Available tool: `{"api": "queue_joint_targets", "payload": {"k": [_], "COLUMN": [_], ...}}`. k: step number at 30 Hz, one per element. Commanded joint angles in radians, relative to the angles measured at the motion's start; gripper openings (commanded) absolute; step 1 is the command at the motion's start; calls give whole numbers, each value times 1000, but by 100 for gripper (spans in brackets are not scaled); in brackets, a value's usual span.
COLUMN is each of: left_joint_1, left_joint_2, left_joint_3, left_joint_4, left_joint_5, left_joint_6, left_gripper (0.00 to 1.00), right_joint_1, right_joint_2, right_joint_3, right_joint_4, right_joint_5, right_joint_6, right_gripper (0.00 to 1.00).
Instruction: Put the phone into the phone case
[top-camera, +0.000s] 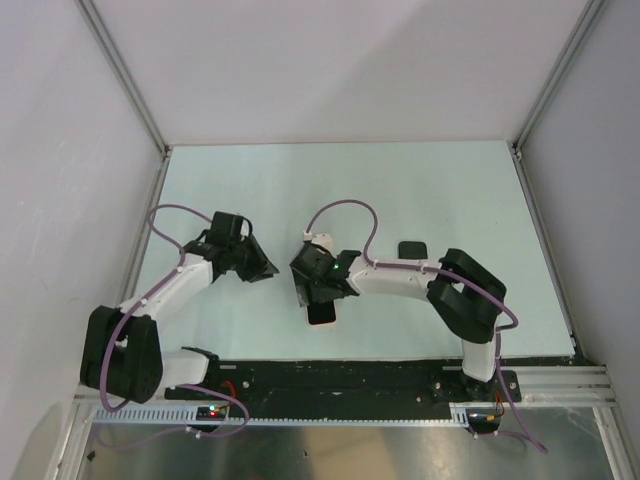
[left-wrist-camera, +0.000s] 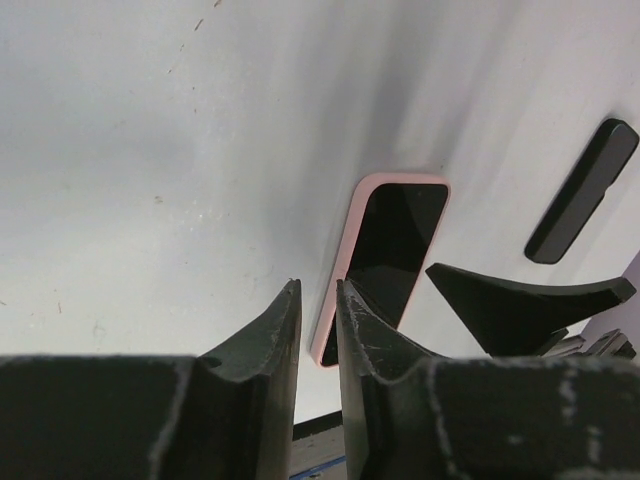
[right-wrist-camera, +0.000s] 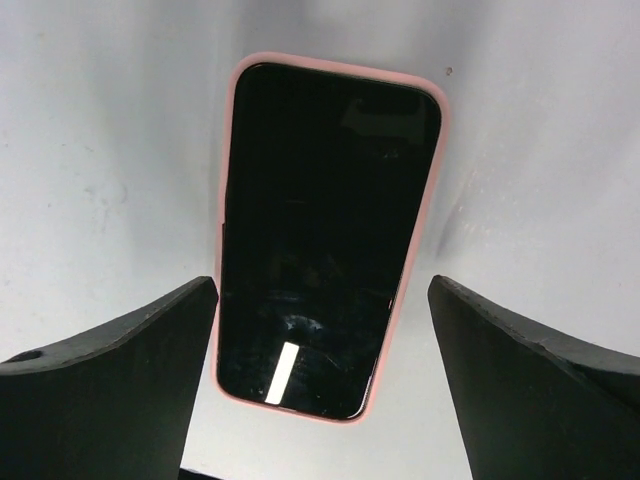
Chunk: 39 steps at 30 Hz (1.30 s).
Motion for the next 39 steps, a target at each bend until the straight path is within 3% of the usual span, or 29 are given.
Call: {"api": "queue_joint_targets", "payload": {"k": [1,10,15,17,19,22,24,39], "left_joint_1": [16,25,30,32,32,32,32,31], "left_joint_2": [-32,-25,-19,-18,-15,-13,-12,2], "left_joint_3": [19,10,9,9,9,13,16,30], "left_joint_4": [-23,-23,-22,-22,-23,-22,-22,-21], "left_joint_5": [5,22,29,30,30,31,31,27], "left_joint_6": [51,64,66,67,67,66,64,55], "left_gripper": [25,24,24,24,24,24,24,23], "right_joint_1": [21,50,56,53,46,22,-12,-345], "right_joint_2": [34,122,158,162,159,135,103,-53], "right_joint_3": [78,161,177,170,157,129,98,-136], "right_joint_4": [-76,-139,-163,-166,-162,-149,-135,30], "right_joint_5": [88,119,131,141,143,147,149,114], "right_joint_6": [22,36,54,62,66,67,59,-120], "right_gripper": [94,98,92,85,68,34,25,21]}}
